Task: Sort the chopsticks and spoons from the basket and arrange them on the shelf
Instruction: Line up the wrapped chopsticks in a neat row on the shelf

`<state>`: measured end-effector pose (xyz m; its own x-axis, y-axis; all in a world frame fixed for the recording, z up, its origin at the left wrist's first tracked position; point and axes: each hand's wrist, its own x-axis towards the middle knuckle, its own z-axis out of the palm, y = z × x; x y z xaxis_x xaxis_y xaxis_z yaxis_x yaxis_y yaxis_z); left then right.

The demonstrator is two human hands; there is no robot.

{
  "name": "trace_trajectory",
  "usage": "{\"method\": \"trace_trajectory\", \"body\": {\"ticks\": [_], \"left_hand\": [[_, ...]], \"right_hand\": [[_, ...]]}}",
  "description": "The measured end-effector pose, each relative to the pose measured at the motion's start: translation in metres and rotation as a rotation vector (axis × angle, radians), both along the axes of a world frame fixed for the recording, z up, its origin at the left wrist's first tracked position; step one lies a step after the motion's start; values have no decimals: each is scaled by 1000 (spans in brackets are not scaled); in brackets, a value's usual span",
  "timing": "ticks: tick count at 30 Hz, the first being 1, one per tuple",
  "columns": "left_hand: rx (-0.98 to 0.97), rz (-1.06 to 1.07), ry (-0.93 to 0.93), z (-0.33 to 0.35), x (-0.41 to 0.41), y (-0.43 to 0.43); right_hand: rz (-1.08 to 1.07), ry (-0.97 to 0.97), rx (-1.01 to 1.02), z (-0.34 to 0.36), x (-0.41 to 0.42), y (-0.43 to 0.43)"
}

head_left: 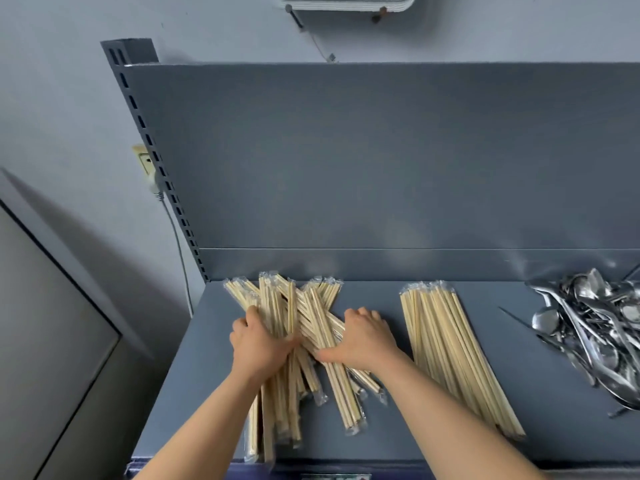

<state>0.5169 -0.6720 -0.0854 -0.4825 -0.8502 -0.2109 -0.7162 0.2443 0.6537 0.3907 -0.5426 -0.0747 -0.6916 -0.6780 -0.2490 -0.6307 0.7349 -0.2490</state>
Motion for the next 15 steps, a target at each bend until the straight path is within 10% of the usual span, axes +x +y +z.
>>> {"method": "trace_trajectory", "body": {"ticks": [15], "left_hand": [[-87,-33,-77,-11,4,-12]], "right_hand": [[-197,-304,-52,9,1,10]]}}
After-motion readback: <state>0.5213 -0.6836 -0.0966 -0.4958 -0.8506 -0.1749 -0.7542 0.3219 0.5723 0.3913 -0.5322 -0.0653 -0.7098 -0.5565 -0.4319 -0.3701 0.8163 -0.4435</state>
